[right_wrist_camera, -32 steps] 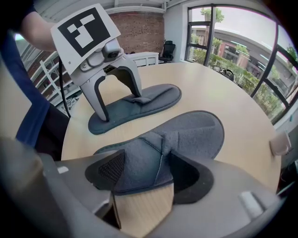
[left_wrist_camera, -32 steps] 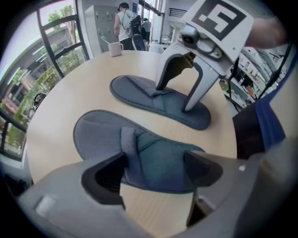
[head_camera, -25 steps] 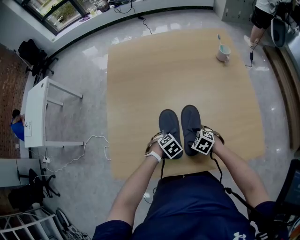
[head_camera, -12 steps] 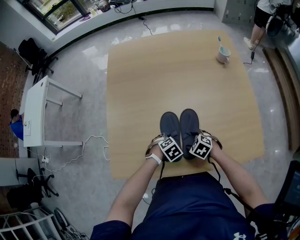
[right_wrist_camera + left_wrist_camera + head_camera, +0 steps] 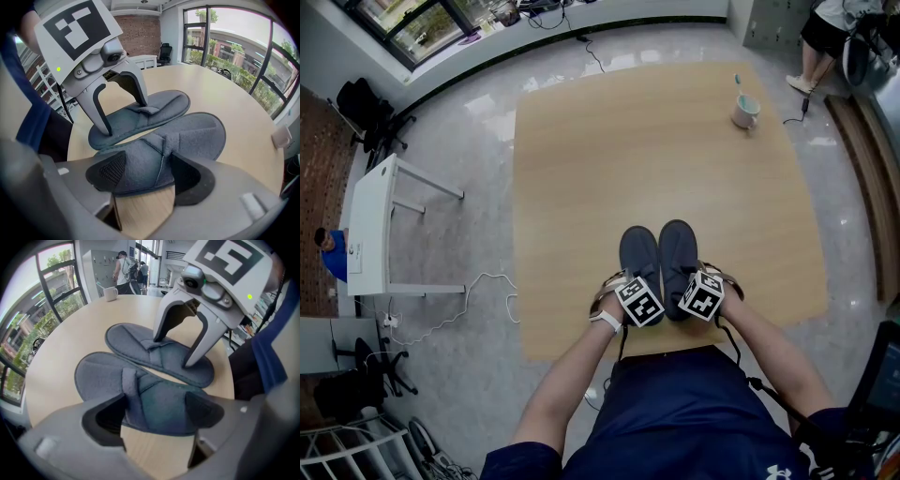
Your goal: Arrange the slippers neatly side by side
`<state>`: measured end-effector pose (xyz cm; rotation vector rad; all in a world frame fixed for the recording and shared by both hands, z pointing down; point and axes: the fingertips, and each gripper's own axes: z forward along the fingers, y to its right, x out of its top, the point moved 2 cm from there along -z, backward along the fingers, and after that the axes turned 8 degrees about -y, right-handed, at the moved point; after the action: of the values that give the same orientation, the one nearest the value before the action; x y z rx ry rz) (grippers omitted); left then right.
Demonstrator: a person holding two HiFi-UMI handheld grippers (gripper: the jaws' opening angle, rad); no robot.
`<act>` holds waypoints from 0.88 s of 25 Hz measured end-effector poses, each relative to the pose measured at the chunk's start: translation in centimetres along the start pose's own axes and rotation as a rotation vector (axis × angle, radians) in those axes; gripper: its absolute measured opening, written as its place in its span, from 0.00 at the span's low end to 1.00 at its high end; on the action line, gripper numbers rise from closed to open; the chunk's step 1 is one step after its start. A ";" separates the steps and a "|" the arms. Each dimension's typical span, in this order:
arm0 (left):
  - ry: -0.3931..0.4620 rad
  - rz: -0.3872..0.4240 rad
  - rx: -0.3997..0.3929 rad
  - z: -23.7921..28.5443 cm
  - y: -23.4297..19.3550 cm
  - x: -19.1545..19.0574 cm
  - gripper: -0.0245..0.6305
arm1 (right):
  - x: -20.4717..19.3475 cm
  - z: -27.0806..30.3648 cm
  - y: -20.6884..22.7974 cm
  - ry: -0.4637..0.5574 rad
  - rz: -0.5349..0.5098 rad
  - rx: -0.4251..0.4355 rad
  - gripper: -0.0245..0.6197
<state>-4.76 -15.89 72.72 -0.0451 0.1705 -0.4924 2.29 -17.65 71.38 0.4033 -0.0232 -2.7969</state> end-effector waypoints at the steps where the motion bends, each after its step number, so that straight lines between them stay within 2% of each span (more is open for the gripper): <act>1: 0.004 0.000 -0.002 0.0 0.0 0.0 0.67 | 0.0 0.0 0.0 0.000 0.000 0.000 0.53; 5: 0.043 -0.018 -0.017 -0.5 -0.2 0.0 0.65 | 0.0 -0.1 0.0 0.011 -0.006 -0.003 0.53; 9: 0.067 -0.009 0.011 -1.4 -0.4 -0.1 0.63 | 0.1 -0.9 0.1 0.031 -0.033 -0.020 0.53; 12: 0.111 -0.029 0.019 -2.8 -0.3 0.1 0.61 | 0.7 -2.5 0.3 0.092 -0.020 -0.040 0.52; 16: 0.213 -0.086 -0.019 -5.9 0.5 1.0 0.55 | 2.0 -5.3 0.4 0.212 0.049 -0.047 0.46; 18: 0.288 -0.105 -0.003 -7.8 0.7 1.9 0.47 | 2.8 -7.0 0.6 0.293 0.086 -0.072 0.39; 21: 0.420 -0.141 0.064 -10.6 0.2 3.0 0.26 | 3.9 -9.3 0.5 0.421 0.145 -0.095 0.25; 22: 0.452 -0.149 0.085 -11.3 0.2 3.1 0.23 | 4.1 -9.8 0.3 0.459 0.169 -0.090 0.23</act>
<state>-3.92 -17.24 61.07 0.1390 0.5921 -0.6540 1.34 -18.92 60.83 0.9587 0.1634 -2.4677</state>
